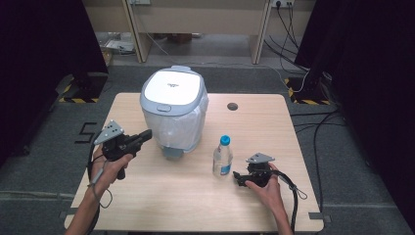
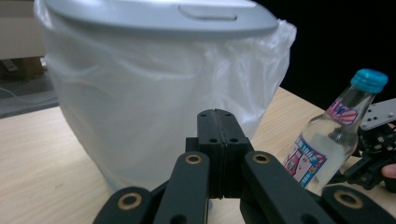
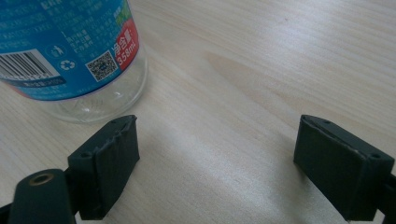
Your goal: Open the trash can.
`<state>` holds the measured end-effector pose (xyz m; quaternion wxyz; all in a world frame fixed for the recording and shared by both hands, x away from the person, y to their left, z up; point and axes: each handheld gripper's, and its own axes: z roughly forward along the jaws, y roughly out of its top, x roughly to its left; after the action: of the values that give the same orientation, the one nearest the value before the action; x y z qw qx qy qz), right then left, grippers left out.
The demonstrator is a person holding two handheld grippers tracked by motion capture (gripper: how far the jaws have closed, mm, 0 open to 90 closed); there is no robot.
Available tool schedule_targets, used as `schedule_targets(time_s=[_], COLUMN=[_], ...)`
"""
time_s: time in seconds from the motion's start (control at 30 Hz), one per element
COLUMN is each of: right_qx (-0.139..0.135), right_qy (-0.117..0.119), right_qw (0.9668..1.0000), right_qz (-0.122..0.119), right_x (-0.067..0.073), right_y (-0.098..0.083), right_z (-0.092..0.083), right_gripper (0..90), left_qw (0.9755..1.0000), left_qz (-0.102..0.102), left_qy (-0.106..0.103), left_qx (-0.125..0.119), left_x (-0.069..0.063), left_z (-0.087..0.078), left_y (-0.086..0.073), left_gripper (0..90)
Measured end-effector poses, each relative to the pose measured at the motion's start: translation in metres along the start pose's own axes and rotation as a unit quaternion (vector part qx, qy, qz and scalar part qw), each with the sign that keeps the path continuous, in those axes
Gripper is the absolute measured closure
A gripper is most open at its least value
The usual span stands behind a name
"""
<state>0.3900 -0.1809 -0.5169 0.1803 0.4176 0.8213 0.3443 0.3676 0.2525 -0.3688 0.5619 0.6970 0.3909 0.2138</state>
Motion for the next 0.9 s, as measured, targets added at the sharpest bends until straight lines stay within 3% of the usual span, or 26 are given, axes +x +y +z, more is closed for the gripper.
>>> schedule_targets(time_s=[0.1,0.4,0.53,0.9], right_qx=[-0.001,-0.001,0.0,-0.001], right_qy=[0.0,0.0,-0.001,-0.001], right_qw=[1.0,1.0,1.0,1.0], right_qz=[0.0,0.001,0.001,0.001], right_x=[0.0,0.0,0.0,0.0], right_y=[0.0,0.0,0.0,0.0], right_z=[0.0,0.0,0.0,0.001], right_gripper=[14.1,13.8,13.8,13.7], left_qw=[0.9999,0.9995,0.9993,0.9995], left_qz=[0.013,0.02,0.034,0.032], left_qy=[-0.004,-0.023,-0.011,-0.004], left_qx=[-0.002,-0.007,-0.009,-0.007], left_x=[-0.004,-0.007,-0.008,-0.002], left_z=[0.0,0.003,0.006,0.027], left_y=[0.014,0.04,0.052,0.071], left_gripper=[89.5,89.5,89.5,89.5])
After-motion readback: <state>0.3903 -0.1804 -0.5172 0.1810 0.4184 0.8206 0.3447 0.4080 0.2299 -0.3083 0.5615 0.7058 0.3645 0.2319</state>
